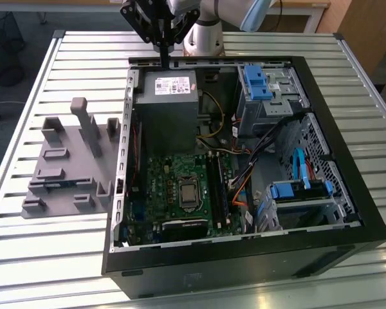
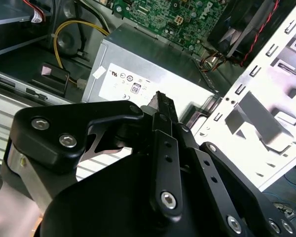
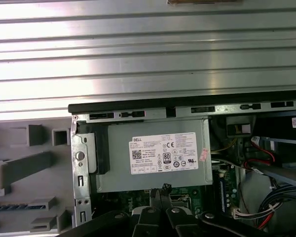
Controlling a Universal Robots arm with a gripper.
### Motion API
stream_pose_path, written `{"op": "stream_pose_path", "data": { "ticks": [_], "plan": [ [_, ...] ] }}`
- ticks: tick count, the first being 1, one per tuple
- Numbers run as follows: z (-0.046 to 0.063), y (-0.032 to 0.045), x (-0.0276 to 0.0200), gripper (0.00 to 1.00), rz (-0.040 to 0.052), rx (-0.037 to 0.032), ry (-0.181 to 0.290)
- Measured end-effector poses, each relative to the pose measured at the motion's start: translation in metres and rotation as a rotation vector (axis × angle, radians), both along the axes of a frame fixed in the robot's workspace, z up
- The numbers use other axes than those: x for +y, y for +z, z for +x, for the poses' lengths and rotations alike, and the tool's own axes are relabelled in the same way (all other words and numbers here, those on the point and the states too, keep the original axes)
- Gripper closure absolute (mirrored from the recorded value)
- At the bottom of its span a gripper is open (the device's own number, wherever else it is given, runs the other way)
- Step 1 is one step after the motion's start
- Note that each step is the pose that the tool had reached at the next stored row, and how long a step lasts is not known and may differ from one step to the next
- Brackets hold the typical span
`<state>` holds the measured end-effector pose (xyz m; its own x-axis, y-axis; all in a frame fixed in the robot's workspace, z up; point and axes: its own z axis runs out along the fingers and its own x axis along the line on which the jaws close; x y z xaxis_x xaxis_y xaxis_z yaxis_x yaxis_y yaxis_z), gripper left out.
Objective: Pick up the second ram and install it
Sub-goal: 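Reach for the second ram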
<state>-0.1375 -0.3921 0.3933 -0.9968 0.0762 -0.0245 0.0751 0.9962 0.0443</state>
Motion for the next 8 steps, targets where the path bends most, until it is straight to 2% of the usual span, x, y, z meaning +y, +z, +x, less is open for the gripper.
{"op": "stream_pose_path", "data": {
  "ticks": [8],
  "plan": [
    [-0.0017,0.0000,0.0000,0.89,0.0001,0.0000,0.000]
  ]
}}
